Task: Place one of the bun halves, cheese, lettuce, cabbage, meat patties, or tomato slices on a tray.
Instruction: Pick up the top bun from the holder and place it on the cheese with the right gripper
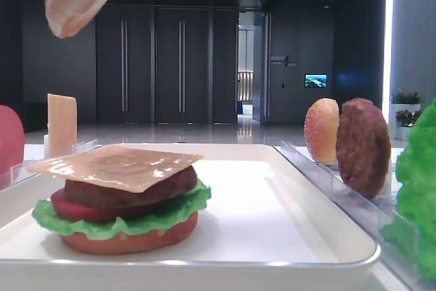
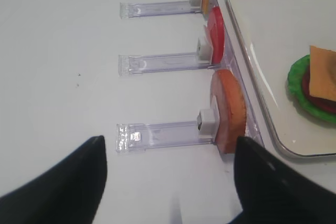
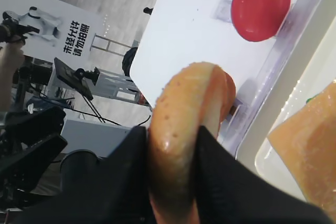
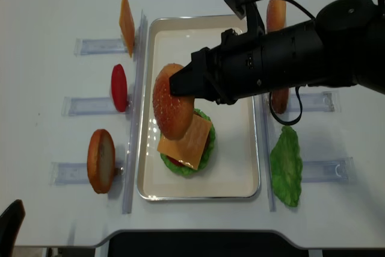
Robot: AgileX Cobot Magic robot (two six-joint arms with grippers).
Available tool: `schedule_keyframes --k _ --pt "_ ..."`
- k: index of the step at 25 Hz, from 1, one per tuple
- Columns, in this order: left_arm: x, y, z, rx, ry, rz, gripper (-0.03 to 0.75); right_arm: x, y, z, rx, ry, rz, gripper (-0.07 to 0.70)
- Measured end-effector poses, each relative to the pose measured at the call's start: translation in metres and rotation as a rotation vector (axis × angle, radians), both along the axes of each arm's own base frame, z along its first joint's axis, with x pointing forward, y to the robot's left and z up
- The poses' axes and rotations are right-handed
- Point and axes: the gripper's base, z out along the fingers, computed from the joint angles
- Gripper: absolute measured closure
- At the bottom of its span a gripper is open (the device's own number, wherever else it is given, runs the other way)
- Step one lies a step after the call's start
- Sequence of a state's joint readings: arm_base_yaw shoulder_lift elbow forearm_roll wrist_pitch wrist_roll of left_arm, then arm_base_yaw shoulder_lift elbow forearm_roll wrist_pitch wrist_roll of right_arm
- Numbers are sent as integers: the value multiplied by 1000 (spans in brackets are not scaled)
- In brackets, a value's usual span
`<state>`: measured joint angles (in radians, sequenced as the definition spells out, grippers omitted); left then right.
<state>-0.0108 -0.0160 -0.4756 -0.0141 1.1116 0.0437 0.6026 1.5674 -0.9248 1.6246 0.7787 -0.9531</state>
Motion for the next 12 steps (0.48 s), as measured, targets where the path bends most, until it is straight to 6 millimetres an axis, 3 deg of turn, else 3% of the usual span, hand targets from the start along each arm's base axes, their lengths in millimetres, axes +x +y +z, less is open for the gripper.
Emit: schedule_keyframes --k 12 --pt "0 0 0 0 0 0 139 9 6 -40 -28 32 -5 437"
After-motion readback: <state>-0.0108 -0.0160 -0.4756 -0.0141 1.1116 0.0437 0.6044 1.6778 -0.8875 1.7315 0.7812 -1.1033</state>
